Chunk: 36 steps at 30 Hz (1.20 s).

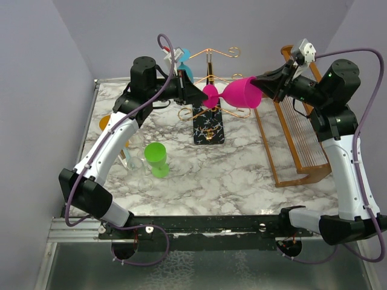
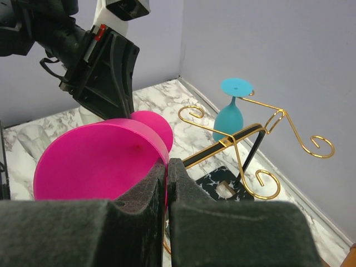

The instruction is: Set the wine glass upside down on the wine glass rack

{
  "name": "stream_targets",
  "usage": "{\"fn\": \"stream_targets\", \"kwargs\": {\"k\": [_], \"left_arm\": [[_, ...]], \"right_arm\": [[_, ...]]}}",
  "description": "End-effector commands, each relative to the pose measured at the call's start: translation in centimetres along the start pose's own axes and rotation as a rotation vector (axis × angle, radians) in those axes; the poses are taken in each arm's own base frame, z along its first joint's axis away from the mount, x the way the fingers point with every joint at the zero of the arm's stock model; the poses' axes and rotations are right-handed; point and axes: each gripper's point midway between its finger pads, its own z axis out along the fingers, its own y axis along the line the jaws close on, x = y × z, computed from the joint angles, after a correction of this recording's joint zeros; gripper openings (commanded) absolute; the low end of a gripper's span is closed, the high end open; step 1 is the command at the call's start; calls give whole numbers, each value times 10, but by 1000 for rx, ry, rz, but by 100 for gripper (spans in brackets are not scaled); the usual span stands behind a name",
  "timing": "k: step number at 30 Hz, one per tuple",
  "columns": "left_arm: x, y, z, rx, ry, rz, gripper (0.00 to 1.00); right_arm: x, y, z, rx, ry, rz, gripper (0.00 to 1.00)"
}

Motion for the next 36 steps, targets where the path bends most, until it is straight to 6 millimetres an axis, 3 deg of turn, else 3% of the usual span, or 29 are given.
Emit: {"fn": "stream_targets", "kwargs": {"k": [1,4,6,11,15,20,26,29,33,36], "left_arm": [[-12,-18,-2,34,-27,59,4],[-14,-14,-3,1,-34,84,0],[-15,-13,-4,-9,-38,94,0],[-19,-19,-13,-15,-58,182,0],[-23,-21,-24,-29,-71,228,0],[-39,-11,-46,-106,-121,276,0],[-65,12,-86,-217,-205,301,0],[-81,18,-107,-312,-242,393,0],[-107,16,-138,-500,-281,562,0],[-123,15,-165,-643,-308,665,0]], "right_arm": [[-6,7,-2,-21,-21,-13,1],[-5,13,-2,-58,-21,-17,3],[-4,17,-3,-80,-24,-19,10],[1,27,-6,-125,-10,-47,50],[-2,33,-10,-142,-6,-67,66],[-3,34,-16,-123,10,-119,87],[0,30,-27,-59,46,-197,98],[5,25,-30,-23,75,-227,100],[21,28,-32,-52,110,-250,100],[43,44,-34,-162,142,-259,100]]}}
